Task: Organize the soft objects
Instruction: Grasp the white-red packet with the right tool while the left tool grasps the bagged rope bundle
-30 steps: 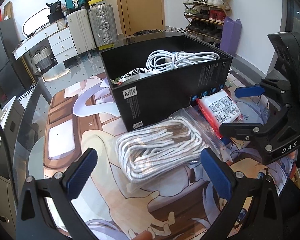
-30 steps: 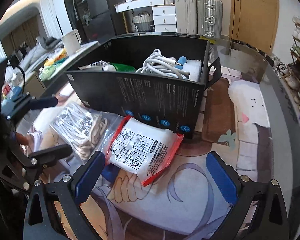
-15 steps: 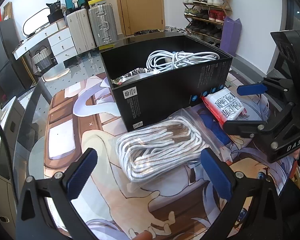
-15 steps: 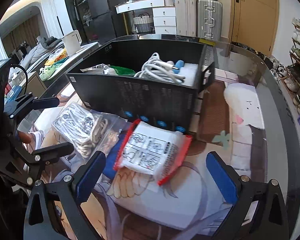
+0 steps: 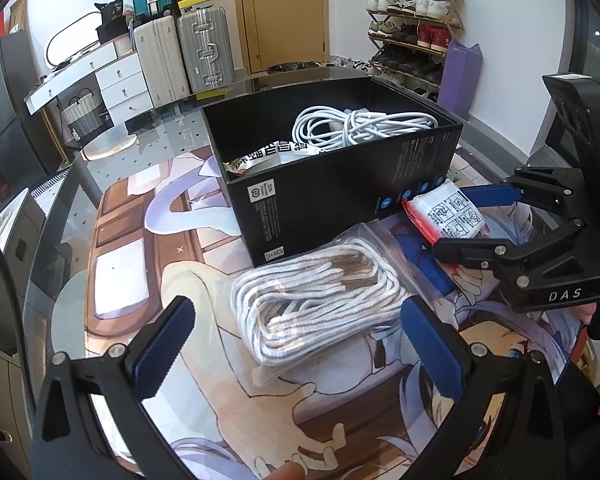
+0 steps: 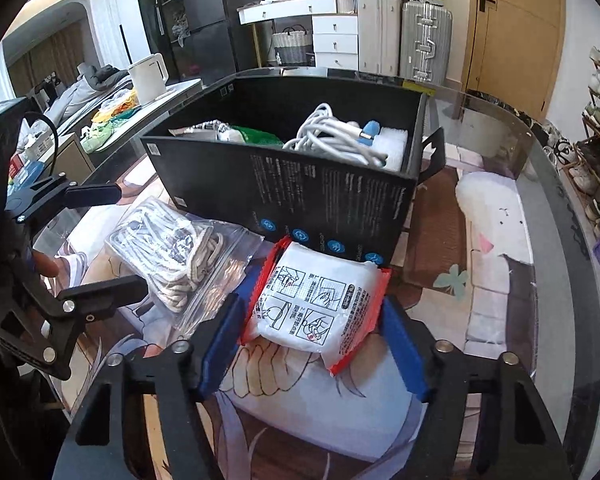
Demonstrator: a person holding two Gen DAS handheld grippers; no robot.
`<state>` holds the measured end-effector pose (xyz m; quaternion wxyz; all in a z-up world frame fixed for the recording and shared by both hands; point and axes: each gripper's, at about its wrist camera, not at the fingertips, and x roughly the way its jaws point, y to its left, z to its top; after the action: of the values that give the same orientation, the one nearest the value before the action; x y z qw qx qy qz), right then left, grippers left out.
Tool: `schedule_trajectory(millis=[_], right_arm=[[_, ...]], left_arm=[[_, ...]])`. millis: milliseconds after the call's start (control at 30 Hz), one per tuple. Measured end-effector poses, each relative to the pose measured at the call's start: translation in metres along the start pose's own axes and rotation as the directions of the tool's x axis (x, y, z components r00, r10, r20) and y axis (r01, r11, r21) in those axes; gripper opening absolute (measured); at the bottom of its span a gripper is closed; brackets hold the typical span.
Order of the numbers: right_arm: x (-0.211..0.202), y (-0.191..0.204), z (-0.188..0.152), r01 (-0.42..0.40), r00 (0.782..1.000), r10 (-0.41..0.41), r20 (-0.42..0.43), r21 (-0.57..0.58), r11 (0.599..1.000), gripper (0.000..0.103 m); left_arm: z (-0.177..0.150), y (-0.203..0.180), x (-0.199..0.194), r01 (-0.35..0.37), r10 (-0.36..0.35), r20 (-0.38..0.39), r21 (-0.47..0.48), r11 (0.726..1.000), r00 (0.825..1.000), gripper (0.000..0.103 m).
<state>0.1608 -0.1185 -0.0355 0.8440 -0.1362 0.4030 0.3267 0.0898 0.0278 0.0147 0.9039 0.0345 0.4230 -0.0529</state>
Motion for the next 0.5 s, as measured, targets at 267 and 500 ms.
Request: schedule_trajectory(millis=[267, 500], right_arm=[[-0.013, -0.001, 0.001, -0.015, 1.0, 0.016, 0.021, -0.027, 1.0, 0.058], [-0.013, -0.009, 0.0, -0.021, 1.0, 0.021, 0.012, -0.015, 1.0, 0.058]], left_arm=[[0.002, 0.0, 0.002, 0.084, -0.084, -0.001, -0.069, 0.994, 0.996, 0.103], [0.006, -0.007, 0.012, 0.07, -0.072, -0.007, -0.108, 0.992, 0.997, 0.103]])
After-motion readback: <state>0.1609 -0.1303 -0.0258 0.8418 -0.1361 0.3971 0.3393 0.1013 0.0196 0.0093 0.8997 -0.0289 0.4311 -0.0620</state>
